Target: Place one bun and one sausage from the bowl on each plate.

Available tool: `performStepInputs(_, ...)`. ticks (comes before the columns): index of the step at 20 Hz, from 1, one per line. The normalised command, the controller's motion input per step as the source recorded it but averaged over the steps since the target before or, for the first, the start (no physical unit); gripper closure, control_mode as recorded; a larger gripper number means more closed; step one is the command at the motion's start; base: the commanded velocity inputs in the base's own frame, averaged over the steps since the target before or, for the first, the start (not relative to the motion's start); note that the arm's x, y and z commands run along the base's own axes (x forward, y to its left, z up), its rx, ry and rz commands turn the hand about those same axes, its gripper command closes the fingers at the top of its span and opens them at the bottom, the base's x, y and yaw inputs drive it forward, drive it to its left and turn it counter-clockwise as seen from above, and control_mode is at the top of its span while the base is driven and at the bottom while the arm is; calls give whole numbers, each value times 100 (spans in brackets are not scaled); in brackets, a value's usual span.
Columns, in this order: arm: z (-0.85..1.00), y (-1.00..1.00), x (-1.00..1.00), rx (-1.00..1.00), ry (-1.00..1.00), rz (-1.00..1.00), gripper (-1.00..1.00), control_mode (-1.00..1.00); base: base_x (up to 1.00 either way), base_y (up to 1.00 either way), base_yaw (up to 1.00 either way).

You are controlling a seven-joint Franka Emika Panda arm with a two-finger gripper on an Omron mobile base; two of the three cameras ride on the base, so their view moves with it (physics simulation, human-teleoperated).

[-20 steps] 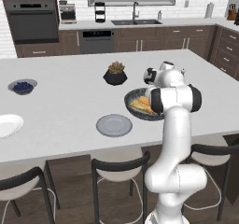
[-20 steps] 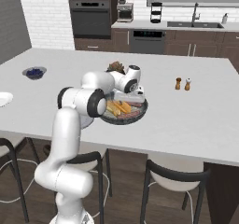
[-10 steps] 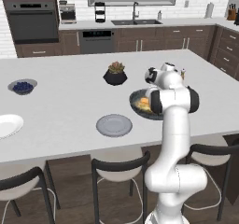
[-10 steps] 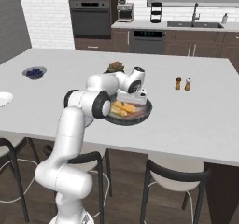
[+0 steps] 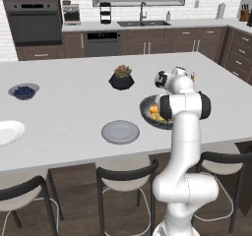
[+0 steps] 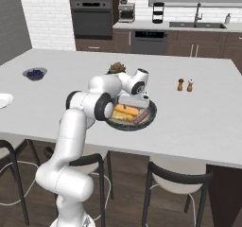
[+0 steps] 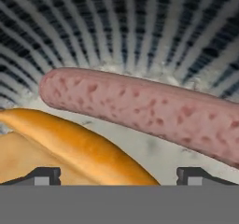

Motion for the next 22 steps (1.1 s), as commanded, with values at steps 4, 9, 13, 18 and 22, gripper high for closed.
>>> performStepInputs(4, -9, 0, -31, 0, 0, 0, -100, -100, 0, 0, 0)
performStepInputs(9, -11, 0, -2, 0, 0, 3, -100, -100, 0, 0, 0)
performStepInputs(13, -7, 0, -1, 0, 0, 11, -100, -100, 0, 0, 0)
performStepInputs(18, -8, 0, 0, 0, 0, 7, -100, -100, 0, 0, 0)
performStepInputs(22, 0, 0, 0, 0, 0, 0, -100, -100, 0, 0, 0)
